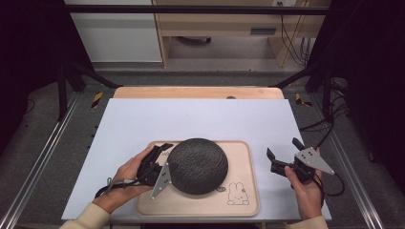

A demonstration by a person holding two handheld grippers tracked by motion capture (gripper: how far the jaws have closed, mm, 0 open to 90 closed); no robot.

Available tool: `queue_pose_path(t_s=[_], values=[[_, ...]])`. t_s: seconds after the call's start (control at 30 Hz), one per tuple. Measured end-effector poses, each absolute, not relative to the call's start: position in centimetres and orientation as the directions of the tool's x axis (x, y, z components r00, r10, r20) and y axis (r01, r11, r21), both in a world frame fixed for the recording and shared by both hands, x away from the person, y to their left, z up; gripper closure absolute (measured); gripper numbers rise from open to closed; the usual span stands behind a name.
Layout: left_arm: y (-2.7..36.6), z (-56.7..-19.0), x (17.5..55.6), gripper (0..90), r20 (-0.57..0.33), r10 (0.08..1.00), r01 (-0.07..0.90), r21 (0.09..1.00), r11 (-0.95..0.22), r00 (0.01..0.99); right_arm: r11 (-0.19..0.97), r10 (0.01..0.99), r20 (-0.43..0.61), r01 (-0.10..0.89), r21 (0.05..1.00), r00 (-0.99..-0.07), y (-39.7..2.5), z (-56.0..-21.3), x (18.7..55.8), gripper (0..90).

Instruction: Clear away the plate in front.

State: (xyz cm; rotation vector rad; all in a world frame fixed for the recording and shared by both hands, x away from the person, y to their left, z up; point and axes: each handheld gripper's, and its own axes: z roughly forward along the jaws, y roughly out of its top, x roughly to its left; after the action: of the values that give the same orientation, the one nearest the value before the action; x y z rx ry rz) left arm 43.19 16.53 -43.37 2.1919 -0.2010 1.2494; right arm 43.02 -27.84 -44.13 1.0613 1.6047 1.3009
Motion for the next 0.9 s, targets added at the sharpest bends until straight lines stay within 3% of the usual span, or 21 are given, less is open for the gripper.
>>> queue_pose_path(t_s=[0.17,0.2,0.47,0.63,0.9], values=[[15.8,-42.7,43.7,19.6,0.695,0.393,-0.226,0.62,-0.751,0.602,0.079,0.94,-0.028,0.138,0.987,-0.34,-27.8,-43.9,42.5,3.0],[15.8,-42.5,43.8,17.7,0.621,0.482,-0.161,0.7,-0.696,0.618,0.077,0.939,-0.026,0.136,0.988,-0.343,-27.8,-43.9,42.4,2.8],[17.1,-41.6,43.3,15.2,0.479,0.623,-0.054,0.817,-0.575,0.619,0.093,0.935,-0.039,0.137,0.986,-0.351,-27.5,-43.9,42.3,2.5],[19.3,-40.9,42.4,13.1,0.332,0.691,0.034,0.889,-0.457,0.642,0.108,0.928,-0.05,0.137,0.985,-0.37,-26.8,-43.9,42.1,2.3],[22.5,-39.8,41.6,7.9,0.235,0.753,0.073,0.933,-0.351,0.614,0.123,0.923,-0.063,0.137,0.983,-0.379,-26.5,-44.0,42.0,2.2]])
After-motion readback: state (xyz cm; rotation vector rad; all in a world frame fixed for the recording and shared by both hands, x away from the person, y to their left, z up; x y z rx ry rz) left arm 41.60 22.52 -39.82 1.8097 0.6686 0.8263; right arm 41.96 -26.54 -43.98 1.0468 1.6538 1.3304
